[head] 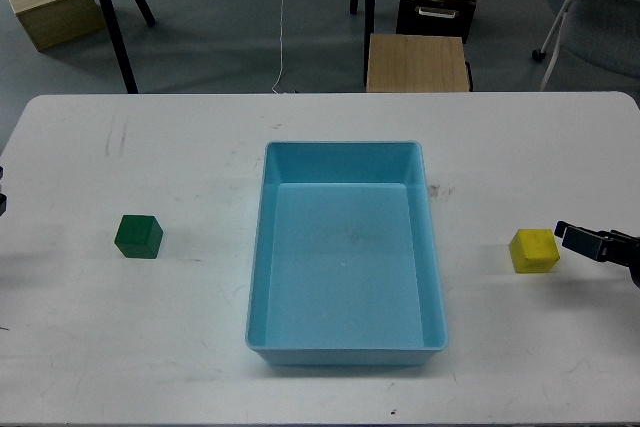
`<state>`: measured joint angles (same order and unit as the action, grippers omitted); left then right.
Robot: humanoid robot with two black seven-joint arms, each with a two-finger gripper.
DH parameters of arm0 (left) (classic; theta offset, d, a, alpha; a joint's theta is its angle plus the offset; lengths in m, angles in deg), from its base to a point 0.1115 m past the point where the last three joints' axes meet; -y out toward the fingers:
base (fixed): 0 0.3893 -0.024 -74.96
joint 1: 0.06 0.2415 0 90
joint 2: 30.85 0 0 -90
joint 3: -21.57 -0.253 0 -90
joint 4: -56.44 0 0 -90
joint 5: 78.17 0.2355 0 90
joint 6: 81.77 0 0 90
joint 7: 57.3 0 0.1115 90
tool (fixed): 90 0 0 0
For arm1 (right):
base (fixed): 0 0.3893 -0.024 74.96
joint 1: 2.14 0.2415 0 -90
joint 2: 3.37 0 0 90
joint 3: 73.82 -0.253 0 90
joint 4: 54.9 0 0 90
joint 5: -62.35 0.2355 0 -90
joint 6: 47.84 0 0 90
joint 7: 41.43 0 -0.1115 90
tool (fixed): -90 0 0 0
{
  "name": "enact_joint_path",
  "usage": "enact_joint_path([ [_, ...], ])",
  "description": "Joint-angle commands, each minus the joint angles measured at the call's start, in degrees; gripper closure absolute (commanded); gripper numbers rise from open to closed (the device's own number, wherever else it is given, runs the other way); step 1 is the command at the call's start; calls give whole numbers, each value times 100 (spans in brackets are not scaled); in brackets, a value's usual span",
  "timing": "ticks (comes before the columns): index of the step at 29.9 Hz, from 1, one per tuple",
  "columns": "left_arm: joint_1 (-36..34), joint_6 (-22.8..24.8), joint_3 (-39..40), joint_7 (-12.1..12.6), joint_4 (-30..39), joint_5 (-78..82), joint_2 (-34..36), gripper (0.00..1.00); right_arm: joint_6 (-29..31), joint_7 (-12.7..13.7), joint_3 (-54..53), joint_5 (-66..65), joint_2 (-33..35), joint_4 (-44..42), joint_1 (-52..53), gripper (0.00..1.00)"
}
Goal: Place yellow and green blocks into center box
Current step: 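Lower the right gripper beside the yellow cube and open it, then close the right gripper on the yellow cube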
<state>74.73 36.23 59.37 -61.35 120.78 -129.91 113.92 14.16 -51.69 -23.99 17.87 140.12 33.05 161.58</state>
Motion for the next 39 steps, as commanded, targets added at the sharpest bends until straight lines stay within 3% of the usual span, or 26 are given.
enact_joint_path([
  [1, -8, 0, -9, 0, -1, 6, -28, 0, 0, -2, 1, 18, -180, -67, -16, 1],
  [39, -8, 0, -9, 0, -203, 15, -160, 0, 0, -2, -87, 396, -1173, -551, -341, 1],
])
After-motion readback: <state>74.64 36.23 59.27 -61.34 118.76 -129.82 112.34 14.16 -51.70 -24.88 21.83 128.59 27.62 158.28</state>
